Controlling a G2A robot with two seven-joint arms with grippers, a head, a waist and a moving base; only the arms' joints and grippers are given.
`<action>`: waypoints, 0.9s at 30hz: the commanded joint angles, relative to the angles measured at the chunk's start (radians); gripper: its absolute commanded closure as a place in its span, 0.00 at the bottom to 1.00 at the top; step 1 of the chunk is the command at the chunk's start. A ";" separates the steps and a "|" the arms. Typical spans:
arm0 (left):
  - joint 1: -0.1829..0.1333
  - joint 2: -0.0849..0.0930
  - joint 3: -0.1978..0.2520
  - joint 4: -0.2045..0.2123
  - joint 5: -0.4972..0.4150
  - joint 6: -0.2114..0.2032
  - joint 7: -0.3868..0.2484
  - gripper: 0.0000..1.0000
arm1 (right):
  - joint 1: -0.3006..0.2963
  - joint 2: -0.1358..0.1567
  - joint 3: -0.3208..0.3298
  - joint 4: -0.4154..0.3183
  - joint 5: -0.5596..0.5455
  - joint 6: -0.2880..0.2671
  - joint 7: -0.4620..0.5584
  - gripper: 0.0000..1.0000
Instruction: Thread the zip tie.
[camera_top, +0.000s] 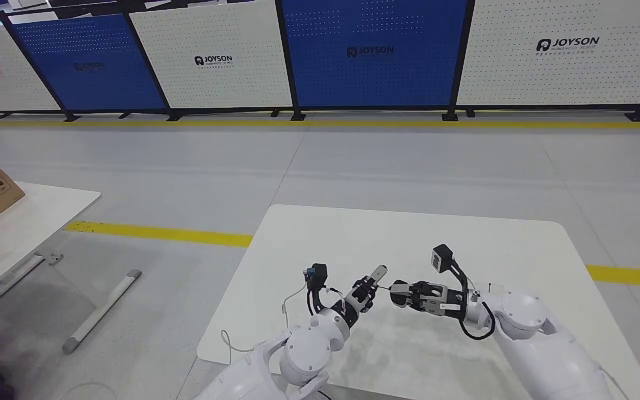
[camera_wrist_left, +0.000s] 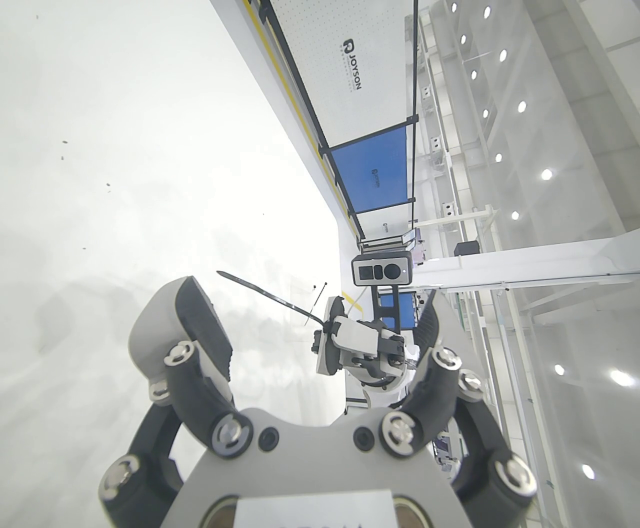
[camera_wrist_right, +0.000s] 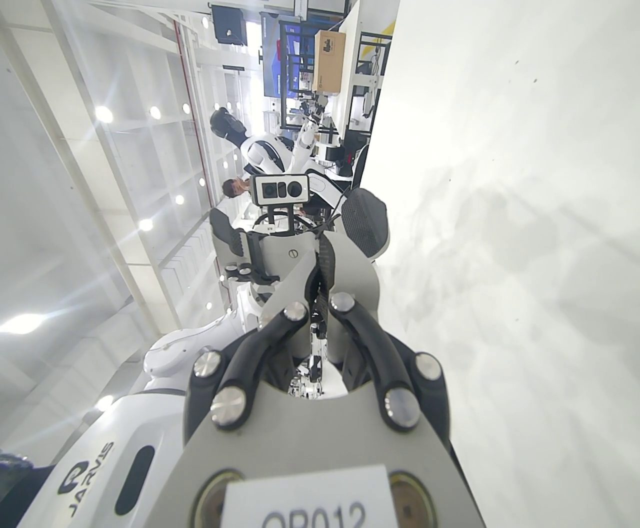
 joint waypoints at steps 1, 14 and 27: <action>0.000 0.000 0.000 0.000 0.000 0.000 0.000 0.00 | 0.001 0.004 0.015 -0.015 -0.001 0.019 0.003 1.00; 0.000 0.000 0.000 0.000 0.000 0.000 0.000 0.00 | 0.005 0.009 0.025 -0.016 -0.001 0.081 0.064 1.00; 0.003 -0.013 -0.040 0.014 -0.131 -0.028 -0.060 0.00 | 0.005 0.009 0.025 -0.016 -0.001 0.081 0.064 1.00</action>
